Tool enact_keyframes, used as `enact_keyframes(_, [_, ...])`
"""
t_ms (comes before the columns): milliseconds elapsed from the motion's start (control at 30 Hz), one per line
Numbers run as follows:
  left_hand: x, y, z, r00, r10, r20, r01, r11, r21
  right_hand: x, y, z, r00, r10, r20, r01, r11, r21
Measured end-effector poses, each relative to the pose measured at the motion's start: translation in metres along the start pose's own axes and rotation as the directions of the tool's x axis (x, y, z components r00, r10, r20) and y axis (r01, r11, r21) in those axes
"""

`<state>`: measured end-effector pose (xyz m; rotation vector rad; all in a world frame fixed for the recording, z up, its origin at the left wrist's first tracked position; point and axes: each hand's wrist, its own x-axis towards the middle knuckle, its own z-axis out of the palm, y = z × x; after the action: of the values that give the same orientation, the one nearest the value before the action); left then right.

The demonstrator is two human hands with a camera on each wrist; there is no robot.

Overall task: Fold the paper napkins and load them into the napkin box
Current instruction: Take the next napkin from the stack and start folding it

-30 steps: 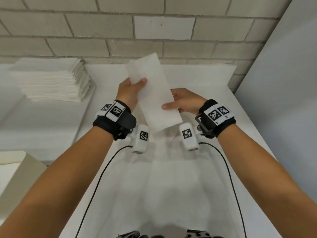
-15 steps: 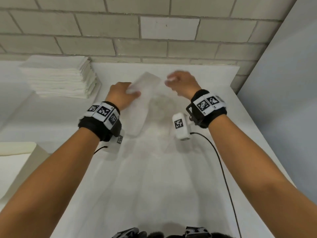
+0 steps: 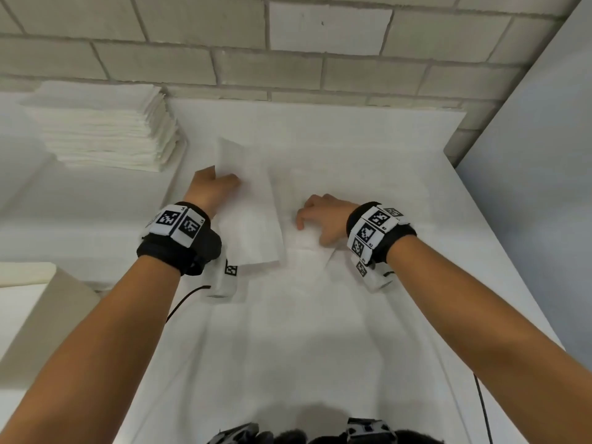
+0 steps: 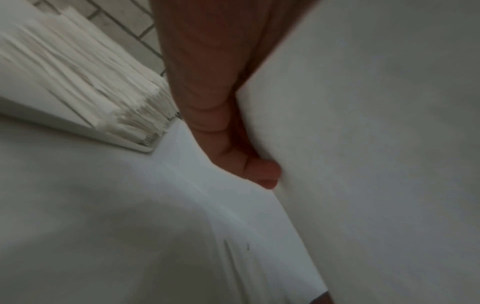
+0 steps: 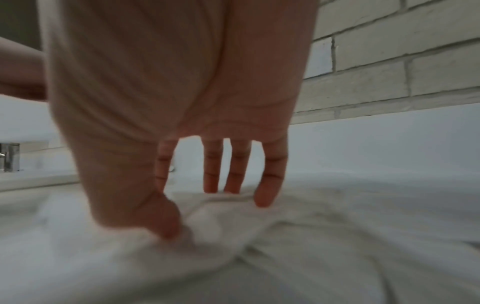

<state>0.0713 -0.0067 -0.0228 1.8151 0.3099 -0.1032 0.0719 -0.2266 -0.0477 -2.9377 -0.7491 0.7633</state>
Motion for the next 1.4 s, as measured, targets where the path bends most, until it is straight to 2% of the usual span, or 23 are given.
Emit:
enact_keyframes(67, [-0.001,-0.008,0.002,1.0,-0.019,0.024,0.018,0.999,0.037,-0.002,0.005,0.006,0.998,-0.007,-0.068,0.01,0.999,0.048])
enact_keyframes(133, [-0.004,-0.015,0.003,1.0,-0.011,0.001,0.01,0.986,0.165,-0.005,0.008,0.006,0.991,0.023,-0.131,-0.004,0.99,0.141])
enact_keyframes(200, [-0.008,-0.019,0.002,0.995,0.081,-0.058,-0.065,0.969,0.238,-0.007,0.01,0.0,0.966,0.116,-0.233,-0.037,0.947,0.319])
enact_keyframes(267, [-0.014,-0.018,0.0,0.979,0.186,-0.081,-0.151,0.936,0.318,-0.009,0.013,-0.012,0.907,0.256,-0.334,-0.041,0.844,0.535])
enact_keyframes(300, [-0.016,-0.016,0.0,0.973,0.218,-0.069,-0.177,0.909,0.378,-0.011,0.014,-0.018,0.875,0.319,-0.363,-0.007,0.76,0.65])
enact_keyframes(367, [-0.017,-0.012,0.002,0.973,0.22,-0.065,-0.175,0.897,0.407,-0.014,0.013,-0.031,0.833,0.394,-0.387,0.086,0.6,0.796])
enact_keyframes(433, [-0.02,-0.007,0.006,0.98,0.186,-0.069,-0.15,0.923,0.355,-0.017,0.011,-0.044,0.838,0.402,-0.369,0.127,0.515,0.848])
enact_keyframes(467, [-0.022,-0.004,0.009,0.982,0.179,-0.059,-0.148,0.928,0.341,-0.018,0.009,-0.049,0.85,0.388,-0.357,0.129,0.503,0.855])
enact_keyframes(533, [-0.03,0.002,0.015,0.98,0.196,-0.021,-0.178,0.923,0.34,-0.018,0.007,-0.055,0.86,0.375,-0.346,0.129,0.496,0.859])
enact_keyframes(667, [-0.046,0.01,0.033,0.944,0.284,0.167,-0.325,0.884,0.335,-0.026,-0.011,-0.062,0.818,0.361,-0.448,0.234,0.501,0.833])
enact_keyframes(733, [-0.051,0.012,0.044,0.916,0.318,0.246,-0.383,0.875,0.295,-0.029,-0.024,-0.064,0.829,0.305,-0.47,0.279,0.502,0.819])
enact_keyframes(767, [-0.052,0.013,0.048,0.914,0.325,0.245,-0.385,0.884,0.265,-0.029,-0.03,-0.064,0.837,0.275,-0.473,0.288,0.513,0.809])
enact_keyframes(867, [-0.05,0.021,0.055,0.929,0.321,0.185,-0.348,0.927,0.138,-0.033,-0.043,-0.067,0.85,0.208,-0.484,0.317,0.531,0.785])
enact_keyframes(933, [-0.048,0.024,0.056,0.946,0.267,0.185,-0.273,0.962,0.008,-0.037,-0.045,-0.068,0.877,0.185,-0.443,0.332,0.433,0.838])
enact_keyframes(1000, [-0.048,0.024,0.051,0.962,0.148,0.228,-0.094,0.968,-0.233,-0.039,-0.042,-0.067,0.883,0.217,-0.417,0.327,0.354,0.876])
enact_keyframes(1067, [-0.046,0.02,0.047,0.944,0.108,0.312,0.032,0.91,-0.413,-0.037,-0.038,-0.064,0.852,0.288,-0.438,0.307,0.402,0.862])
enact_keyframes(1133, [-0.043,0.017,0.044,0.938,0.119,0.325,0.051,0.881,-0.47,-0.033,-0.033,-0.062,0.816,0.37,-0.443,0.235,0.489,0.84])
enact_keyframes(1200, [-0.041,0.015,0.043,0.952,0.115,0.284,0.04,0.874,-0.485,-0.032,-0.028,-0.058,0.821,0.429,-0.377,0.139,0.49,0.86])
enact_keyframes(1233, [-0.041,0.015,0.042,0.958,0.109,0.265,0.033,0.876,-0.482,-0.033,-0.026,-0.056,0.837,0.438,-0.33,0.118,0.444,0.888])
enact_keyframes(1300, [-0.04,0.014,0.041,0.965,0.105,0.239,0.022,0.879,-0.476,-0.033,-0.024,-0.051,0.863,0.438,-0.251,0.146,0.26,0.954])
enact_keyframes(1333, [-0.041,0.014,0.04,0.966,0.104,0.235,0.02,0.881,-0.472,-0.032,-0.023,-0.048,0.859,0.45,-0.243,0.182,0.175,0.968])
enact_keyframes(1367, [-0.041,0.014,0.041,0.967,0.098,0.234,0.021,0.888,-0.46,-0.032,-0.023,-0.047,0.843,0.474,-0.256,0.214,0.14,0.967])
enact_keyframes(1400, [-0.041,0.014,0.041,0.97,0.086,0.226,0.023,0.898,-0.439,-0.03,-0.023,-0.045,0.818,0.507,-0.273,0.226,0.152,0.962])
